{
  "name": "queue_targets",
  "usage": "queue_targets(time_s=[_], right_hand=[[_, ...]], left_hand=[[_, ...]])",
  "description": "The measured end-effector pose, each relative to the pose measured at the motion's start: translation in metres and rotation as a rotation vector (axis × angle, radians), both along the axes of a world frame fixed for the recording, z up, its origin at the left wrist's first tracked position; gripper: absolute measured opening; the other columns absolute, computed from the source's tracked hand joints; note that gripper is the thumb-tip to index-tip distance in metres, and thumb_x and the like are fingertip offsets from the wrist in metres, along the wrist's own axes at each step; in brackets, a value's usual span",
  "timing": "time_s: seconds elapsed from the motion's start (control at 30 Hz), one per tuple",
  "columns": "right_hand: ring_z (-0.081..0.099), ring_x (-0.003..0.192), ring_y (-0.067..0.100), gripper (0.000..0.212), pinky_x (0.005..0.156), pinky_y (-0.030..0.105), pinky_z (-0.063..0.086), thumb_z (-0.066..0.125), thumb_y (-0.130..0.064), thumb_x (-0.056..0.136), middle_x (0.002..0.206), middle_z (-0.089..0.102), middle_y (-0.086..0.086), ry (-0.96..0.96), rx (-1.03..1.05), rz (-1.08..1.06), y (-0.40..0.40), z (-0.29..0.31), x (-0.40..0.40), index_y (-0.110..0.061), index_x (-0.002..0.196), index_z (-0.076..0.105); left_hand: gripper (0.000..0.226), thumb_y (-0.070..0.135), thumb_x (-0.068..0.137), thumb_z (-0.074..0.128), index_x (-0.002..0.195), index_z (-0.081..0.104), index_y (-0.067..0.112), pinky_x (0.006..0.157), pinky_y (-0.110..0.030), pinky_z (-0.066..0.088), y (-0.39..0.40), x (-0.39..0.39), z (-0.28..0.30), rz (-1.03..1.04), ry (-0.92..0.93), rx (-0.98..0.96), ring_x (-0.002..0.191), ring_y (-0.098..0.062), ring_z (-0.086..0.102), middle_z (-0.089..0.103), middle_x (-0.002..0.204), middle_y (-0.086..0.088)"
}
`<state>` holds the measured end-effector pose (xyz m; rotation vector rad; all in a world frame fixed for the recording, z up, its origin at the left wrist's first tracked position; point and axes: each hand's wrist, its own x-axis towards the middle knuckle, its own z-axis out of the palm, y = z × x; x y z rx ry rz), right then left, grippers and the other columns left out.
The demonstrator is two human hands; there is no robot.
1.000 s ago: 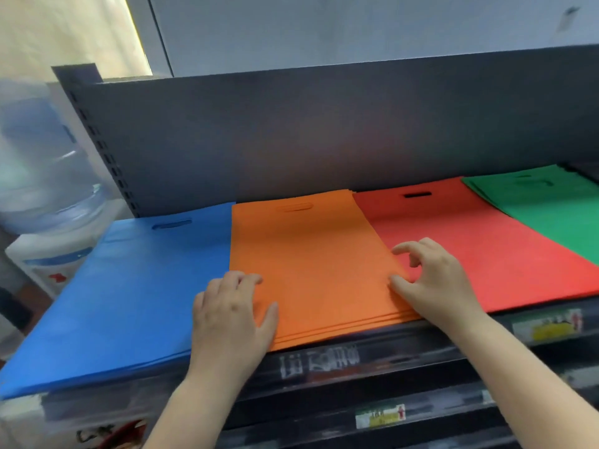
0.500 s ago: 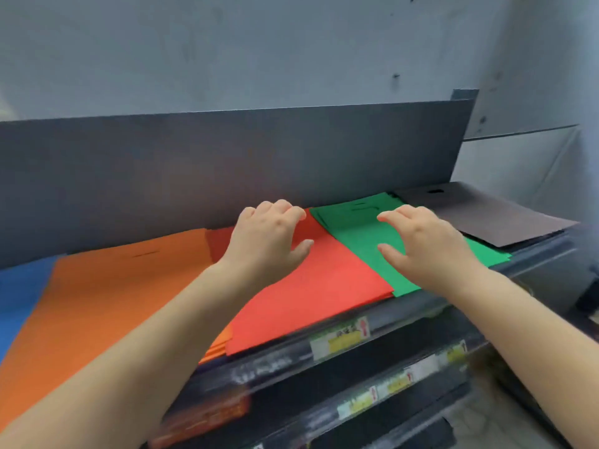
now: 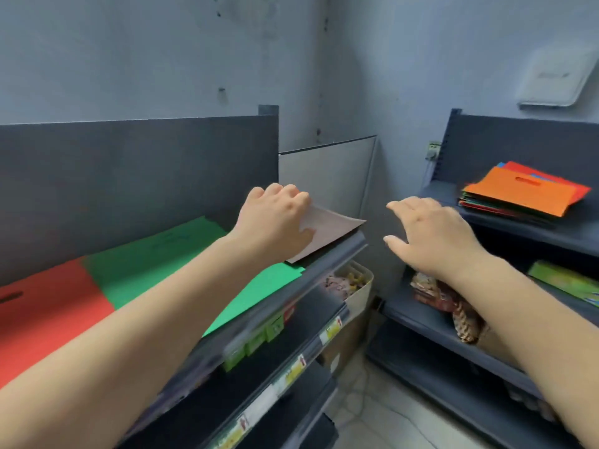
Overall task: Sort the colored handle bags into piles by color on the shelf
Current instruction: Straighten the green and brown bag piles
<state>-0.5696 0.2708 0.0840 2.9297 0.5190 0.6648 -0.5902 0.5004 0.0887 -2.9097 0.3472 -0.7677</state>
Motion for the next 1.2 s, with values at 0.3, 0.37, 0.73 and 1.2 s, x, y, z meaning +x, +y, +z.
queue_targets(time_s=[0.3,0.37,0.73,1.2], right_hand=[[0.039,0.13,0.024,0.056,0.1,0.039,0.036,0.048,-0.044,0.093,0.142,0.043,0.002,0.031,-0.005,-0.362,-0.129,0.006,0.075,-0.018,0.141,0.036],[0.038,0.129,0.025,0.056,0.099,0.039,0.035,0.048,-0.044,0.093,0.142,0.043,0.003,0.037,0.015,-0.428,-0.152,0.01,0.092,-0.019,0.142,0.036],[0.038,0.13,0.025,0.054,0.101,0.043,0.035,0.045,-0.045,0.095,0.141,0.044,0.002,0.028,0.128,-0.648,-0.249,-0.003,0.178,-0.019,0.141,0.036],[0.041,0.128,0.025,0.055,0.1,0.041,0.036,0.044,-0.044,0.096,0.142,0.044,0.003,0.074,0.203,-0.695,-0.397,-0.038,0.308,-0.017,0.143,0.035]], left_hand=[[0.05,0.051,0.09,0.047,0.127,0.048,0.017,0.094,-0.036,0.034,-0.125,0.152,0.009,-0.248,0.037,0.062,0.119,-0.025,0.046,0.051,0.129,-0.002],[0.049,0.05,0.091,0.046,0.129,0.047,0.018,0.093,-0.036,0.034,-0.149,0.182,0.013,-0.297,0.032,0.073,0.119,-0.025,0.046,0.051,0.129,-0.002],[0.047,0.046,0.093,0.044,0.131,0.044,0.019,0.097,-0.034,0.033,-0.278,0.314,0.012,-0.511,0.021,0.126,0.121,-0.023,0.044,0.049,0.131,0.0],[0.044,0.044,0.093,0.045,0.129,0.044,0.018,0.093,-0.033,0.035,-0.437,0.461,-0.041,-0.545,0.128,0.159,0.118,-0.023,0.045,0.05,0.128,-0.001]])
